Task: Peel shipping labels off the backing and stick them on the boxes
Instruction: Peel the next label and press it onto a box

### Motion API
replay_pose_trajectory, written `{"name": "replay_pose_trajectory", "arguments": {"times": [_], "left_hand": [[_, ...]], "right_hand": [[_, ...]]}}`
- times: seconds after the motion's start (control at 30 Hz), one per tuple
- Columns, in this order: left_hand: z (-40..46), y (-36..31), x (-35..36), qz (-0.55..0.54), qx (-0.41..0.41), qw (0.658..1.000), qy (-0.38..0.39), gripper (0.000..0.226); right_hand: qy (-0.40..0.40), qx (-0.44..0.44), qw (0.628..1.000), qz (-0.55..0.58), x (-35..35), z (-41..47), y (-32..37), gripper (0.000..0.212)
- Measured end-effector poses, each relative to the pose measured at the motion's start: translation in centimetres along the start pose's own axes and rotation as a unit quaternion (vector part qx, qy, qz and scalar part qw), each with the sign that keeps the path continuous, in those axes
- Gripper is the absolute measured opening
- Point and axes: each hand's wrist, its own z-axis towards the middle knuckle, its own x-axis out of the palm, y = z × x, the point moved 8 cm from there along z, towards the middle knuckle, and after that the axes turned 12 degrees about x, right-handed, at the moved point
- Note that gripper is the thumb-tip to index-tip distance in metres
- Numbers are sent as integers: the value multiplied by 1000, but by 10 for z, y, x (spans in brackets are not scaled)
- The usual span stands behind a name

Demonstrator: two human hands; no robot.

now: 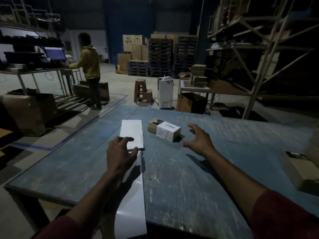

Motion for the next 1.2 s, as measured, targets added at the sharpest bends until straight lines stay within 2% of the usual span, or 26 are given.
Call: {"name": "replay_pose_trajectory", "arguments": {"times": [0.13, 0.27, 0.4, 0.47, 0.6, 0.7, 0.9, 1.03, 1.13, 1.2], "left_hand": [[-1, -88, 16, -48, 87, 994, 35, 35], [-22, -179, 55, -130, 142, 977, 87, 37], [-63, -240, 113, -148, 162, 953, 208, 55], [-87, -259, 135, -130, 170, 947, 241, 57], [-119, -276, 148, -55, 203, 952, 223, 37], [-121, -277, 147, -44, 211, 953, 214, 39], [-122, -280, 145, -35, 233, 953, 192, 38], [-121, -281, 145, -27, 235, 953, 187, 37], [-122, -283, 142, -32, 231, 953, 191, 36], [-119, -281, 141, -57, 211, 957, 190, 35]], "right_hand": [[-24, -1, 999, -38, -60, -41, -40, 77], [-93, 16, 992, -84, -124, -81, -87, 66], [-175, 87, 969, -149, -185, -110, -148, 68], [-208, 130, 948, -202, -206, -121, -179, 74], [-235, 212, 899, -303, -222, -136, -221, 64], [-250, 227, 884, -324, -219, -140, -237, 62], [-287, 230, 884, -290, -216, -136, -243, 69], [-304, 233, 889, -249, -224, -132, -245, 54], [-317, 219, 912, -139, -228, -133, -247, 42], [-334, 199, 920, -47, -226, -139, -242, 50]]}}
